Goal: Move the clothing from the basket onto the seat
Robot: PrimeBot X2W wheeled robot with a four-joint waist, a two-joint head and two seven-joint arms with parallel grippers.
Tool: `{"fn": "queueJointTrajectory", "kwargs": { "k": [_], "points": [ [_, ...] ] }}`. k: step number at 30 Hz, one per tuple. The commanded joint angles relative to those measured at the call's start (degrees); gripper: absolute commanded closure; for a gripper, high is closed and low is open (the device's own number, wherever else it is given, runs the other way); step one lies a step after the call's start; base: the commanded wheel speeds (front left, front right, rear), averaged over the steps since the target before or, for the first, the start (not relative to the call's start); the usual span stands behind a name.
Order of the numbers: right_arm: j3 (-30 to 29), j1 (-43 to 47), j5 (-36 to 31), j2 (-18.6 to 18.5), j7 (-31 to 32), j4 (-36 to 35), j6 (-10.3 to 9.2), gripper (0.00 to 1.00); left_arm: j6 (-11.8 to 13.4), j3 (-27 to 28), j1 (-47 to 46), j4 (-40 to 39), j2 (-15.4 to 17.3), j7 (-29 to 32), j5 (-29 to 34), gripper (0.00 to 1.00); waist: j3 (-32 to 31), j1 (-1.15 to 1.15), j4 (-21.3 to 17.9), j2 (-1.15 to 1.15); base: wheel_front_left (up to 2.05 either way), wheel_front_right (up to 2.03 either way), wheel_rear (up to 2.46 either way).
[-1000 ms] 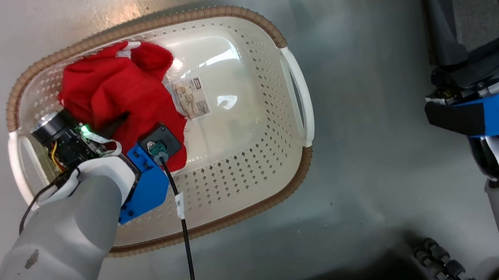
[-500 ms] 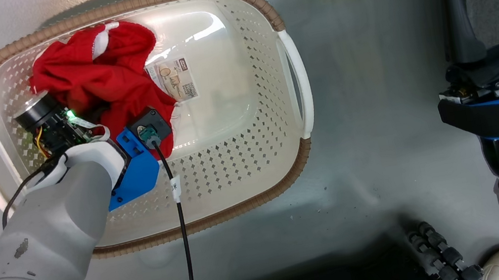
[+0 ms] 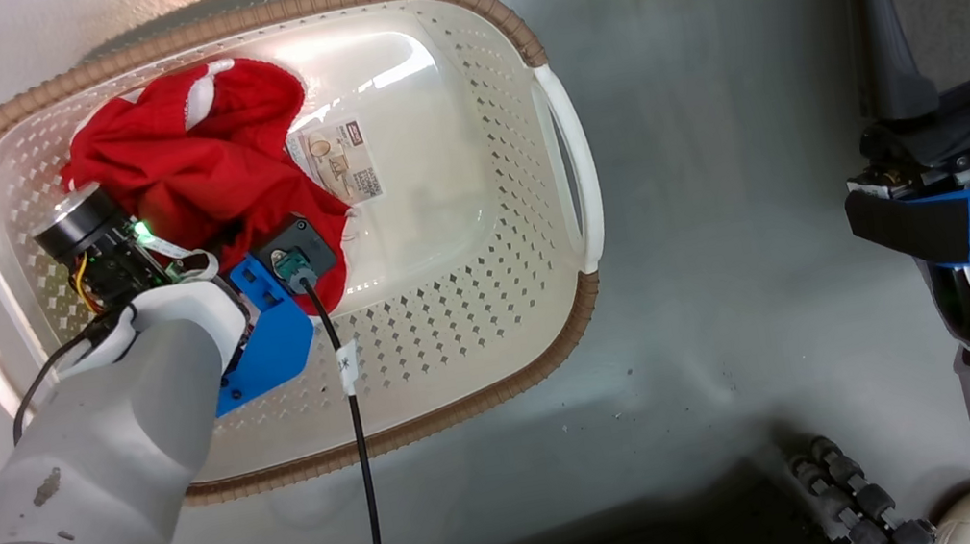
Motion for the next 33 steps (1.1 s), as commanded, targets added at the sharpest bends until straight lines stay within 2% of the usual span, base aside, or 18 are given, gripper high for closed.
{"fn": "queueJointTrajectory", "kwargs": {
  "k": [1, 17, 33],
  "points": [
    [-0.04, -0.76, 0.13, 0.19, -0.22, 0.11, 0.01, 0.00, -0.07, -0.20, 0.54, -0.18, -0.17, -0.25, -0.30, 1.00, -0.40, 0.00, 0.03, 0.00, 0.00, 0.00, 0.00],
    [-0.24, -0.95, 0.64, 0.28, -0.22, 2.28, 0.01, 0.00, -0.07, -0.20, 3.35, -2.57, -2.73, -5.69, -3.19, 1.00, -7.37, 0.00, 2.14, 0.00, 0.00, 0.00, 0.00],
    [-0.94, 1.39, 1.01, -0.22, -0.22, 5.26, 0.01, 0.00, -0.07, -0.03, 4.68, -6.31, -4.33, -12.53, -12.54, 1.00, -18.08, 0.00, 5.16, 0.00, 0.00, 0.00, 0.00]
  ]
}}
